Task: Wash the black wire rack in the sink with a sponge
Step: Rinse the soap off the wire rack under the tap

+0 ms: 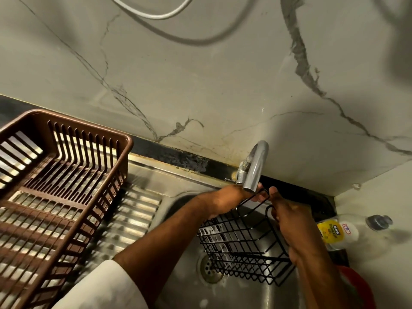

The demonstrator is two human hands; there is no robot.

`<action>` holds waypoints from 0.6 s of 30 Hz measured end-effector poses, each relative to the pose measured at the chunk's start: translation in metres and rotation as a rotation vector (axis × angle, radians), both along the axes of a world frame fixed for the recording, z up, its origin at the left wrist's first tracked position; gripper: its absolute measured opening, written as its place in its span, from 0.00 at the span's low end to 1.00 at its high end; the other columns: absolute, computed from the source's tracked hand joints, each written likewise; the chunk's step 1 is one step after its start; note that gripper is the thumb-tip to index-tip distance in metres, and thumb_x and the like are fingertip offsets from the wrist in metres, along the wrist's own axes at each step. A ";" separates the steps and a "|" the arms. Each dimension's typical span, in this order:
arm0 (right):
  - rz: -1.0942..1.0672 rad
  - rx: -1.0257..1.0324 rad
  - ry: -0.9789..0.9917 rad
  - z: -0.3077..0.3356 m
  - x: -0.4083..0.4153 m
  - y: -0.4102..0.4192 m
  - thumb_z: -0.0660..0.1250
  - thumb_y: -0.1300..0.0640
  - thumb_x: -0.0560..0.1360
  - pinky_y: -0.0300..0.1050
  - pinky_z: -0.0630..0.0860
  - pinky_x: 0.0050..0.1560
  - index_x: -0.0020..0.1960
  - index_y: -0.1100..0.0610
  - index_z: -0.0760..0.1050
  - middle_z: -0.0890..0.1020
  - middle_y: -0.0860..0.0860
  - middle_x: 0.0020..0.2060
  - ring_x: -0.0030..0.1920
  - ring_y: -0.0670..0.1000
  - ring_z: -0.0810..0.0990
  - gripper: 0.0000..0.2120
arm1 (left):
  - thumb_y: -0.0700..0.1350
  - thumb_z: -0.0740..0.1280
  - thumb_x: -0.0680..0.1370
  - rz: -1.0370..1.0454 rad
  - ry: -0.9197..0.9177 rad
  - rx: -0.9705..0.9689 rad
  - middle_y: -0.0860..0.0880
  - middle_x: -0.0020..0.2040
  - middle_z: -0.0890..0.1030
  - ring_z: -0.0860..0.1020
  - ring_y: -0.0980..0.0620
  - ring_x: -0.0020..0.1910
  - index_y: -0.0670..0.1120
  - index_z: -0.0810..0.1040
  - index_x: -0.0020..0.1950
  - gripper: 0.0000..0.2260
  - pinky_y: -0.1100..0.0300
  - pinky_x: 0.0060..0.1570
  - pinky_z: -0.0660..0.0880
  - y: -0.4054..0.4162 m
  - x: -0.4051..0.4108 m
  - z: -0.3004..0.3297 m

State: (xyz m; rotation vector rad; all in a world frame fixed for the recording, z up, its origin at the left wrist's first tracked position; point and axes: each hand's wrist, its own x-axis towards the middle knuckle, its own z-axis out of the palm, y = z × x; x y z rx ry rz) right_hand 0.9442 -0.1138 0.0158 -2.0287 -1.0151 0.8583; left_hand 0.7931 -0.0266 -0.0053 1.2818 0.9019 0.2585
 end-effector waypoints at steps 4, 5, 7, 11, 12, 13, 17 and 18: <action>0.024 -0.034 -0.001 0.002 -0.001 0.000 0.58 0.22 0.67 0.47 0.59 0.31 0.28 0.53 0.67 0.66 0.53 0.26 0.24 0.48 0.61 0.33 | 0.59 0.57 0.84 -0.038 0.000 0.013 0.44 0.77 0.69 0.67 0.50 0.73 0.44 0.63 0.80 0.28 0.58 0.68 0.61 -0.002 -0.002 0.002; 0.029 -0.046 0.016 0.002 0.000 -0.002 0.58 0.23 0.67 0.46 0.60 0.32 0.29 0.55 0.69 0.67 0.53 0.26 0.25 0.48 0.62 0.34 | 0.58 0.56 0.85 -0.053 0.018 0.004 0.44 0.76 0.69 0.68 0.51 0.70 0.44 0.65 0.79 0.26 0.60 0.67 0.61 -0.002 -0.004 0.000; -0.001 -0.070 0.050 0.007 0.005 -0.006 0.58 0.24 0.67 0.44 0.62 0.33 0.31 0.59 0.70 0.67 0.52 0.25 0.26 0.49 0.63 0.36 | 0.57 0.53 0.86 -0.107 0.067 -0.005 0.45 0.75 0.71 0.70 0.54 0.67 0.47 0.70 0.76 0.23 0.65 0.65 0.63 -0.002 -0.007 -0.005; -0.101 -0.090 0.112 0.019 0.021 -0.021 0.60 0.24 0.64 0.39 0.57 0.29 0.29 0.53 0.66 0.65 0.45 0.20 0.23 0.46 0.60 0.30 | 0.55 0.52 0.87 -0.100 0.117 -0.012 0.49 0.64 0.77 0.75 0.61 0.54 0.46 0.74 0.70 0.20 0.66 0.57 0.70 -0.001 -0.016 -0.031; -0.119 -0.090 0.126 0.020 0.024 -0.025 0.60 0.24 0.64 0.38 0.56 0.28 0.28 0.52 0.66 0.64 0.46 0.21 0.22 0.46 0.59 0.31 | 0.55 0.53 0.86 -0.088 0.122 -0.006 0.47 0.65 0.77 0.75 0.61 0.53 0.45 0.74 0.70 0.20 0.67 0.55 0.71 -0.001 -0.016 -0.036; -0.133 -0.088 0.136 0.019 0.027 -0.029 0.60 0.24 0.64 0.36 0.56 0.27 0.27 0.52 0.66 0.63 0.48 0.21 0.21 0.46 0.57 0.31 | 0.55 0.53 0.86 -0.097 0.129 0.010 0.46 0.67 0.76 0.75 0.60 0.54 0.45 0.73 0.70 0.20 0.68 0.53 0.70 -0.001 -0.015 -0.036; -0.170 -0.074 0.166 0.020 0.029 -0.033 0.59 0.24 0.68 0.35 0.54 0.28 0.21 0.53 0.66 0.62 0.47 0.20 0.20 0.46 0.55 0.34 | 0.64 0.52 0.84 -0.182 0.167 0.057 0.44 0.76 0.70 0.70 0.49 0.71 0.50 0.71 0.75 0.26 0.59 0.65 0.67 0.000 -0.001 -0.019; -0.170 -0.067 0.155 0.020 0.026 -0.032 0.59 0.24 0.67 0.37 0.54 0.29 0.22 0.53 0.66 0.62 0.47 0.21 0.20 0.46 0.56 0.33 | 0.68 0.51 0.82 -0.211 0.157 0.076 0.46 0.78 0.68 0.67 0.47 0.75 0.54 0.71 0.75 0.28 0.52 0.71 0.64 -0.002 0.005 -0.012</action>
